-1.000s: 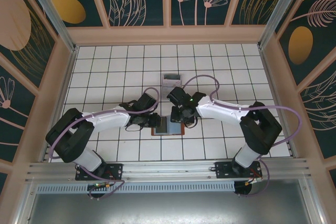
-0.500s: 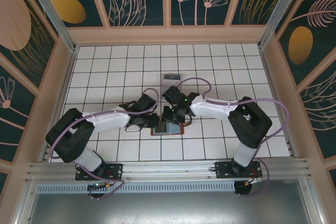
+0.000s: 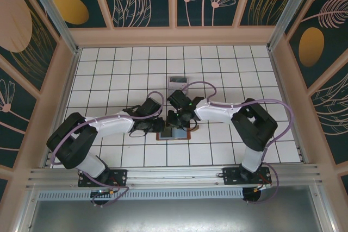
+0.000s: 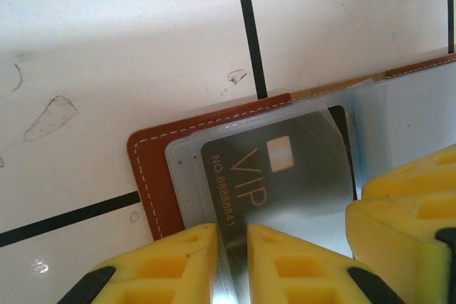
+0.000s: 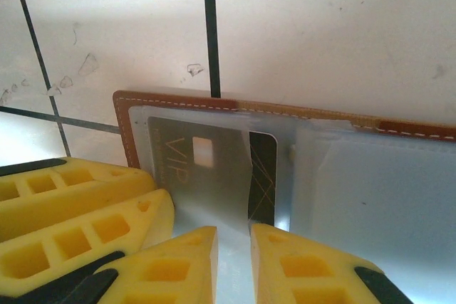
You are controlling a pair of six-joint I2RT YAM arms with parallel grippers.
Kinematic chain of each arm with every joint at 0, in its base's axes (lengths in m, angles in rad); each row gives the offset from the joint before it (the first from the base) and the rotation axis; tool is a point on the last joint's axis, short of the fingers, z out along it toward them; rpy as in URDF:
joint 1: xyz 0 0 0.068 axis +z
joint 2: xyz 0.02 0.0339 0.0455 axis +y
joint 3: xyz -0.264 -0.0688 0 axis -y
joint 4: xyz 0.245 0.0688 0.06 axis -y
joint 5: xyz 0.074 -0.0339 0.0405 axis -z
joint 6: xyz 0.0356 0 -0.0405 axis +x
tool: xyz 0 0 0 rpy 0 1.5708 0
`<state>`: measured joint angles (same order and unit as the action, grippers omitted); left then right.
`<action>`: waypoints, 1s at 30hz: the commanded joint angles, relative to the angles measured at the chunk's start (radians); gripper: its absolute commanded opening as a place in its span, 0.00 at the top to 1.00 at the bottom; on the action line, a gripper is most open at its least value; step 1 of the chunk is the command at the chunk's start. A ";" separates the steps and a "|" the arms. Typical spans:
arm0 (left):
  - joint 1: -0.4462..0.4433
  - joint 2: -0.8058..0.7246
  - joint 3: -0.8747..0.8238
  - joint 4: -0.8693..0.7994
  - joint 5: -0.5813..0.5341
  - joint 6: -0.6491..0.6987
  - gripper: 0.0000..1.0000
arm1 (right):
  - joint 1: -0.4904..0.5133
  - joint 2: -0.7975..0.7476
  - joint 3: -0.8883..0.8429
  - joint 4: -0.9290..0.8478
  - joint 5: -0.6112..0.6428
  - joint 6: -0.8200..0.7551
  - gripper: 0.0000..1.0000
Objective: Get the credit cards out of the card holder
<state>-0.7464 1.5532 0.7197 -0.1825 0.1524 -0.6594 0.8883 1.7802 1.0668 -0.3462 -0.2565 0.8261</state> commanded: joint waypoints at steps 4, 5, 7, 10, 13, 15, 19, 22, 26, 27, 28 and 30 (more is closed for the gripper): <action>-0.005 0.013 -0.031 -0.048 -0.011 -0.011 0.80 | 0.008 0.008 -0.025 0.044 -0.011 0.013 0.79; -0.005 0.012 -0.029 -0.048 -0.011 -0.011 0.80 | 0.008 0.010 -0.027 0.051 -0.016 0.014 0.79; -0.005 0.012 -0.029 -0.048 -0.012 -0.011 0.80 | 0.008 0.018 -0.027 0.052 -0.020 0.014 0.78; -0.004 0.010 -0.029 -0.048 -0.012 -0.014 0.80 | 0.008 0.027 -0.033 0.060 -0.024 0.014 0.78; -0.004 0.010 -0.029 -0.049 -0.013 -0.014 0.80 | 0.010 0.030 -0.039 0.057 -0.023 0.015 0.78; -0.005 0.007 -0.028 -0.051 -0.013 -0.014 0.80 | 0.009 0.032 -0.038 0.045 -0.012 0.014 0.77; -0.005 -0.004 -0.026 -0.055 -0.018 -0.015 0.77 | 0.010 0.035 -0.033 0.007 0.021 0.011 0.75; -0.005 -0.010 -0.024 -0.061 -0.018 -0.014 0.76 | 0.011 0.035 -0.030 -0.020 0.044 0.006 0.75; -0.005 -0.011 -0.020 -0.066 -0.022 -0.014 0.75 | 0.011 0.031 -0.023 -0.036 0.059 0.002 0.75; -0.005 -0.012 -0.019 -0.066 -0.022 -0.013 0.75 | 0.012 0.030 -0.022 -0.036 0.057 0.002 0.75; -0.005 -0.012 -0.019 -0.066 -0.022 -0.013 0.75 | 0.012 0.028 -0.021 -0.034 0.054 0.003 0.74; -0.005 -0.006 -0.019 -0.067 -0.022 -0.011 0.75 | 0.013 0.022 -0.014 -0.033 0.052 0.004 0.74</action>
<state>-0.7467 1.5494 0.7197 -0.1844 0.1493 -0.6670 0.8921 1.7966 1.0447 -0.3183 -0.2481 0.8257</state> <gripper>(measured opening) 0.254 0.256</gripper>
